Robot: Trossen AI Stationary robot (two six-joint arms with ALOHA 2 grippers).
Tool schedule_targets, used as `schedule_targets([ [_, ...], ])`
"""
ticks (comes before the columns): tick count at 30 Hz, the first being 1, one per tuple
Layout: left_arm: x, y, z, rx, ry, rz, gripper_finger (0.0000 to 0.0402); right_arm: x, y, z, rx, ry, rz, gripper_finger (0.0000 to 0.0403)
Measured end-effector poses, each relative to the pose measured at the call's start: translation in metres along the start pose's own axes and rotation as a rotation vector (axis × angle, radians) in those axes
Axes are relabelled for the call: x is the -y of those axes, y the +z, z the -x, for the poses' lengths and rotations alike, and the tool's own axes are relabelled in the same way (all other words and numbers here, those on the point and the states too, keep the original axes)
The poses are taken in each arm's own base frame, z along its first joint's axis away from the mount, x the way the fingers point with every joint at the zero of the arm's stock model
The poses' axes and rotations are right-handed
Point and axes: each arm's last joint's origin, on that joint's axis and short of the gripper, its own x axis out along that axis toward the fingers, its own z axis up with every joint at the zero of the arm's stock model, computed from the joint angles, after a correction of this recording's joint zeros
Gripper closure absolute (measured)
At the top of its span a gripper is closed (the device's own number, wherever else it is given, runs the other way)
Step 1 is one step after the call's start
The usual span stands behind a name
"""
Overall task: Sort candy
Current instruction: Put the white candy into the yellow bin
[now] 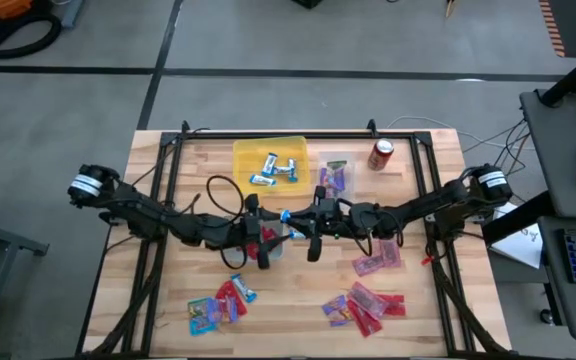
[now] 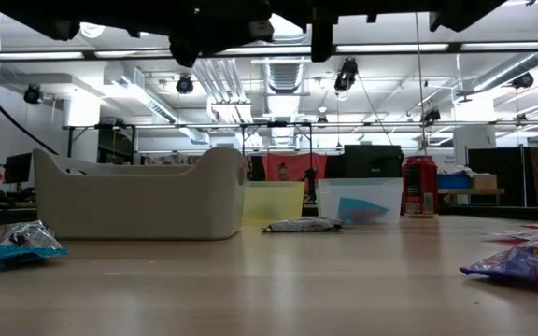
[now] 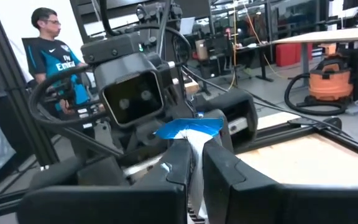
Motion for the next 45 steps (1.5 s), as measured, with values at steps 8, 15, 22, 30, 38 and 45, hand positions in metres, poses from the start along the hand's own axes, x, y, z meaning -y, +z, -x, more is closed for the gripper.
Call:
schedule_targets([
  [8, -0.001, 0.000, -0.001, -0.003, 0.037, -0.008, 0.0272, -0.001, 0.002, 0.001, 0.003, 0.005, -0.002, 0.0385],
  [15, -0.001, 0.002, -0.001, -0.012, 0.043, -0.014, 0.0385, -0.001, 0.002, 0.002, -0.007, 0.004, -0.013, 0.0378],
  [22, -0.003, 0.007, 0.002, -0.066, 0.039, -0.037, 0.0365, 0.000, 0.009, 0.007, -0.040, -0.025, -0.053, 0.0293],
  [30, -0.027, 0.018, 0.008, -0.300, 0.139, -0.154, 0.0364, 0.006, 0.020, 0.022, -0.136, -0.156, -0.080, 0.0208],
  [38, -0.092, 0.011, 0.006, -0.677, 0.185, -0.240, 0.0364, 0.013, 0.011, 0.030, -0.248, -0.298, -0.084, 0.0195],
  [45, -0.167, -0.002, 0.006, -0.801, 0.189, -0.155, 0.0364, 0.013, 0.006, 0.028, -0.269, -0.307, -0.084, 0.0195],
])
